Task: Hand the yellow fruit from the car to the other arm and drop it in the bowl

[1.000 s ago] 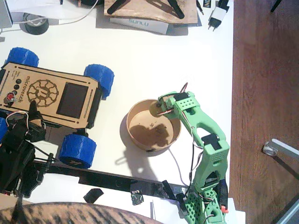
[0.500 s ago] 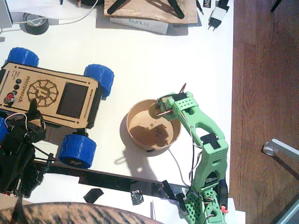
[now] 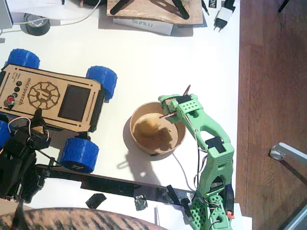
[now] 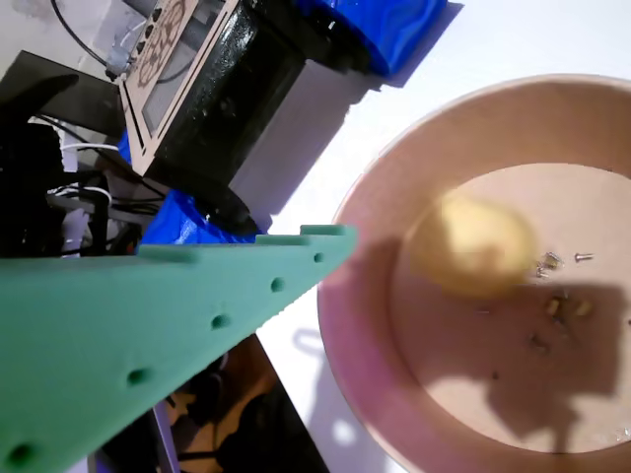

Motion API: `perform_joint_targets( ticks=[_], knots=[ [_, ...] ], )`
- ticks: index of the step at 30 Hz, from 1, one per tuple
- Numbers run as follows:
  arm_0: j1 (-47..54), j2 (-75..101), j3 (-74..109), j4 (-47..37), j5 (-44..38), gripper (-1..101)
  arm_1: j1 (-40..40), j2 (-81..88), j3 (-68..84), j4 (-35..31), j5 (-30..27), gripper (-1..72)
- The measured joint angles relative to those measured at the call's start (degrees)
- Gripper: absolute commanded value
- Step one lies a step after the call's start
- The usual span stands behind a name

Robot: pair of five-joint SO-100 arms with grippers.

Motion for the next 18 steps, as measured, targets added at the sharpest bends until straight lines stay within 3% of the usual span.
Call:
perform_joint_targets(
  ticks=[11,14,16,18],
  knots=[
    [0.0,0.5,0.8,0.0,0.0,52,0.0,0.4,0.5,0.0,0.0,22.7],
    [0.0,0.5,0.8,0.0,0.0,52,0.0,3.6,3.2,0.1,0.0,16.6],
    [0.0,0.5,0.8,0.0,0.0,52,0.0,7.7,5.7,2.9,-0.8,5.6],
    [0.0,0.5,0.8,0.0,0.0,52,0.0,13.0,8.2,4.5,-2.2,2.0]
  ],
)
